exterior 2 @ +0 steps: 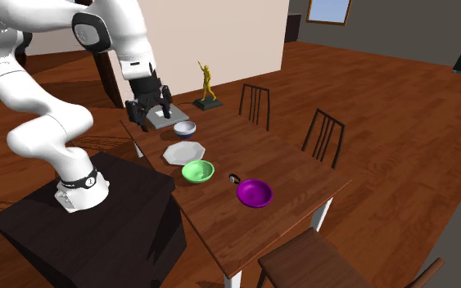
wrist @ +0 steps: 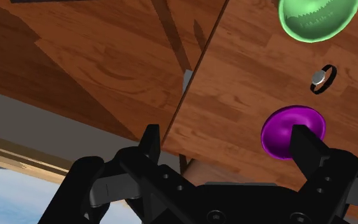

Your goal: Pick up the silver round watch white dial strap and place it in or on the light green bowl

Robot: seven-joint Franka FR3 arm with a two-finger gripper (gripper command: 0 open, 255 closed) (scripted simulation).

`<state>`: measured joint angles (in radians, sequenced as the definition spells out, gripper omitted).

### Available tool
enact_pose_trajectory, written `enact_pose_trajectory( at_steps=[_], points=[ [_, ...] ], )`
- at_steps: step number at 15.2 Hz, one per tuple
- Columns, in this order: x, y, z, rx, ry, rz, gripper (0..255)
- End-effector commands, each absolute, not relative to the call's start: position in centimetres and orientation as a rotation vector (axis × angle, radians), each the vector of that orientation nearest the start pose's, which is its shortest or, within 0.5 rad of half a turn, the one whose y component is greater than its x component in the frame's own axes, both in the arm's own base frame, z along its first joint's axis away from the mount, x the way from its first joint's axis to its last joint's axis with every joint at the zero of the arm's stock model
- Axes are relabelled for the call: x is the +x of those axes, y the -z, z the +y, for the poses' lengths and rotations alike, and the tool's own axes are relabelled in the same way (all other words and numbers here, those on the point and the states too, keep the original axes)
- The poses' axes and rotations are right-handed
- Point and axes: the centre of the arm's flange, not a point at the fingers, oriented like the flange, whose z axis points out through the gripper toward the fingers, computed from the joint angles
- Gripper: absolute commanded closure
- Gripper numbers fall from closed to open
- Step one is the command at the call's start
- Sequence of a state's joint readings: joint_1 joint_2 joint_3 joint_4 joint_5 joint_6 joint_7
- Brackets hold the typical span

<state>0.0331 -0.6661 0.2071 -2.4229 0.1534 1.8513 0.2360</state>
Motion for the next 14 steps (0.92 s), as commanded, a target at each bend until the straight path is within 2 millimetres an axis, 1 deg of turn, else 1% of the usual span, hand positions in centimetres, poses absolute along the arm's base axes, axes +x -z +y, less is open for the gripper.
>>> enact_pose_trajectory(
  at_steps=[1, 14],
  points=[
    [35.6, -51.7, 12.3, -3.097, 0.119, 0.104, 0],
    [41.7, -38.7, 21.8, -3.096, 0.08, 0.066, 0]
  ],
)
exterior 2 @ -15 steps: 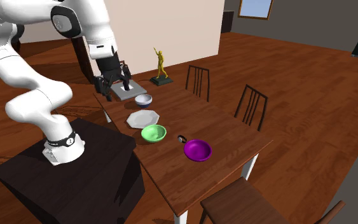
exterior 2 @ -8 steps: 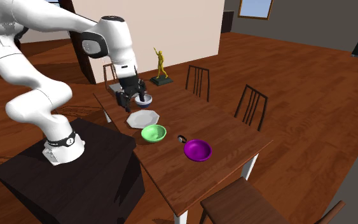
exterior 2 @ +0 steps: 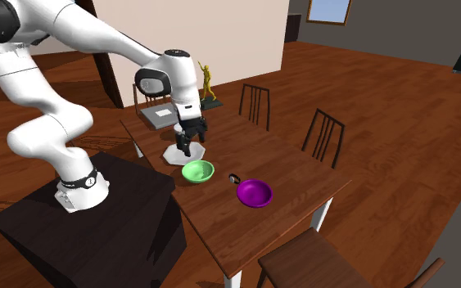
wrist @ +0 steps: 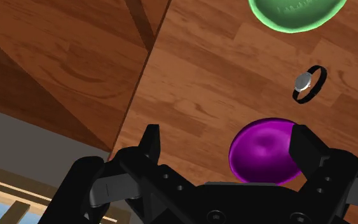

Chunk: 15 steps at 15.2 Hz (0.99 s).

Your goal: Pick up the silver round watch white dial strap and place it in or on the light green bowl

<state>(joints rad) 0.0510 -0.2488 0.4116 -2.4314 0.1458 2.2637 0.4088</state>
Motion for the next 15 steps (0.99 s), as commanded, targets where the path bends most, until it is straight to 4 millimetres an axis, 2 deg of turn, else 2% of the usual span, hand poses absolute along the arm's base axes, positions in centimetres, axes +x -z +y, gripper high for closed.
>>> enact_pose_trajectory(
  at_steps=[1, 15],
  points=[
    [42.1, -37.7, 22.5, -3.096, 0.076, 0.063, 0],
    [47.9, -23.5, 33.0, -3.093, 0.034, 0.023, 0]
  ],
)
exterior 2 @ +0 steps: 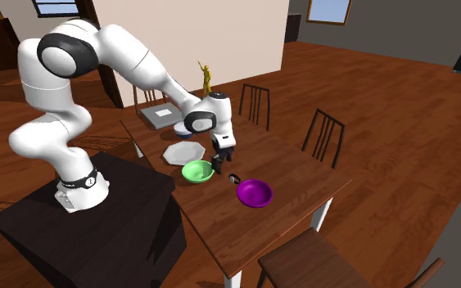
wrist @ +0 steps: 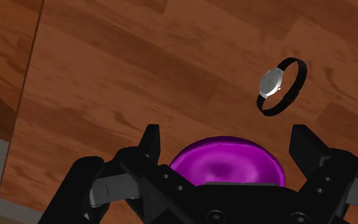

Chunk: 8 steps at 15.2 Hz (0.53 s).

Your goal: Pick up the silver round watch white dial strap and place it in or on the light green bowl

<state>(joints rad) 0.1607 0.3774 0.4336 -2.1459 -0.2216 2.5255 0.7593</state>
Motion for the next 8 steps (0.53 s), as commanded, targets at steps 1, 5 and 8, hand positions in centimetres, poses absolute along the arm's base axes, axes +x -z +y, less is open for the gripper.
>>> enact_pose_trajectory(
  at_steps=[1, 5, 8],
  points=[
    [48.3, -22.5, 33.8, -3.093, 0.031, 0.02, 0],
    [49.9, -18.4, 36.8, -3.092, 0.018, 0.008, 0],
    [50.9, -15.6, 39.0, -3.092, 0.01, 0.0, 0]
  ],
)
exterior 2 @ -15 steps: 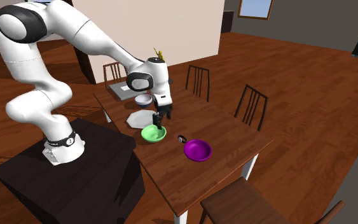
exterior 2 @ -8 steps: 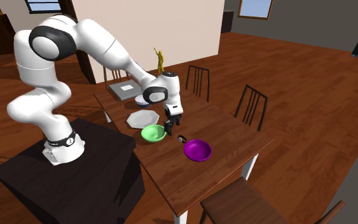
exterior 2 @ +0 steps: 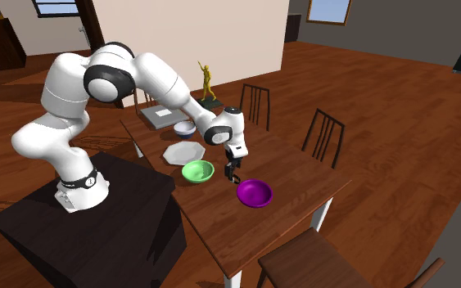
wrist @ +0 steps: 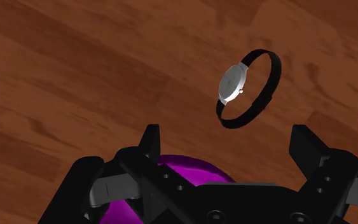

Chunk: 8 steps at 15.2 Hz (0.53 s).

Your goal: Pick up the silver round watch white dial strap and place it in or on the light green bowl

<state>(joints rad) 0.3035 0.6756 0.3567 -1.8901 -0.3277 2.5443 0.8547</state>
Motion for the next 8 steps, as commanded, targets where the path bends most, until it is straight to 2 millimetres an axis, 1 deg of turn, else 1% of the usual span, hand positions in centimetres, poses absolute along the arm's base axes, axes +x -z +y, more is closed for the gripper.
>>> enact_pose_trajectory(
  at_steps=[1, 8],
  points=[
    [50.9, -15.0, 39.0, -3.092, 0.01, 0.0, 0],
    [50.9, -11.6, 39.2, -3.092, 0.01, 0.0, 0]
  ],
)
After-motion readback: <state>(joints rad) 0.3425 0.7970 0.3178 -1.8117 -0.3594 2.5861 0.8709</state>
